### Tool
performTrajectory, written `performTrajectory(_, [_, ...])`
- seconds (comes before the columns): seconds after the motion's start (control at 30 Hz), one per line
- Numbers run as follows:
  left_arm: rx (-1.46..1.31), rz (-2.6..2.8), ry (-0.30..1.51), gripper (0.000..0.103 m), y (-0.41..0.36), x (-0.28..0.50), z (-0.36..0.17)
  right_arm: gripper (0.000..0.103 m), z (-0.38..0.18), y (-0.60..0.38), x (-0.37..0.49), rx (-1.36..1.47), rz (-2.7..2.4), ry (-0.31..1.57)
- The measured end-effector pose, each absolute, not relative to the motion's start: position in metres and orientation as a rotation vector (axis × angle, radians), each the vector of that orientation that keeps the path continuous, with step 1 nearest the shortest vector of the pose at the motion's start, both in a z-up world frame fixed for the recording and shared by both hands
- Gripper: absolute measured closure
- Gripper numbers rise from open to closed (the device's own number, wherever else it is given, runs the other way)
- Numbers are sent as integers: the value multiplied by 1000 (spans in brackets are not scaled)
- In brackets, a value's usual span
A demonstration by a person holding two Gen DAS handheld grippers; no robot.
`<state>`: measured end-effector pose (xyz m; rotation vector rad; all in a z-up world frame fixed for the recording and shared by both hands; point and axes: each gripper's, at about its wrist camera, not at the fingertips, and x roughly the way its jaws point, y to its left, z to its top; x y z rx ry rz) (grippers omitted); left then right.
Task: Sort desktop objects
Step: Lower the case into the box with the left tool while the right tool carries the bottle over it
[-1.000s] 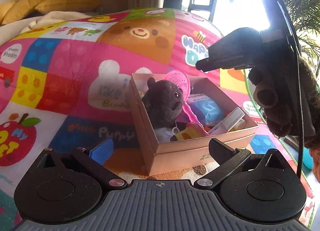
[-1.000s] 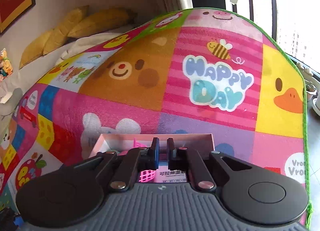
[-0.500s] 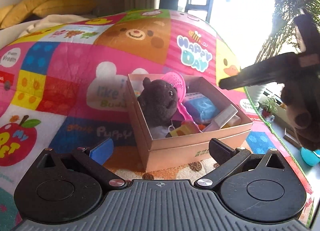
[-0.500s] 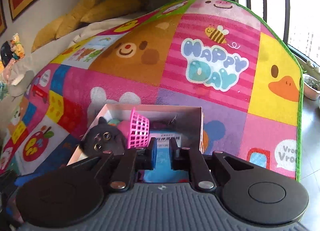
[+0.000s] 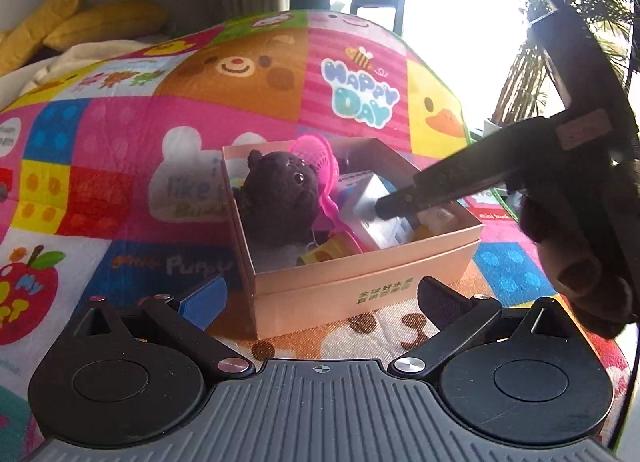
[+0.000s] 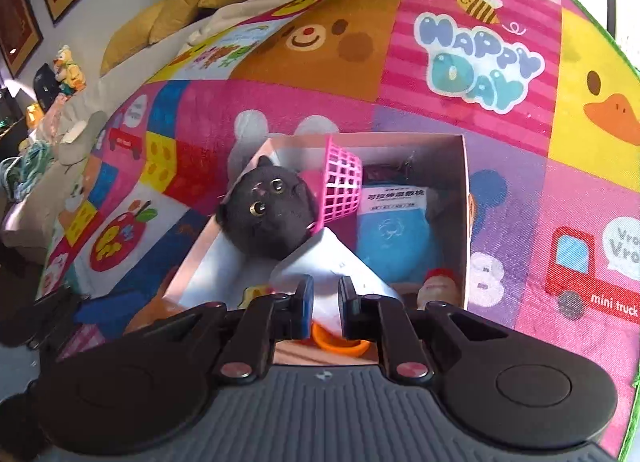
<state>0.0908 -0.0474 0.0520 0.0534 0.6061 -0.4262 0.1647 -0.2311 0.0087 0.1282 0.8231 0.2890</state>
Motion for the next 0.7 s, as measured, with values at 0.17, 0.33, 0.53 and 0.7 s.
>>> performTrajectory(0.17, [54, -416, 627, 0, -47, 98, 44, 54, 17, -250, 167, 114, 186, 713])
performTrajectory(0.33, [24, -420, 651, 0, -51, 106, 38, 30, 16, -280, 166, 195, 129, 690])
performTrajectory(0.53, [5, -445, 658, 0, -56, 109, 40, 10, -2, -283, 178, 294, 195, 749])
performTrajectory(0.7, [-24, -457, 655, 0, -49, 110, 39, 2, -4, -269, 183, 325, 223, 772])
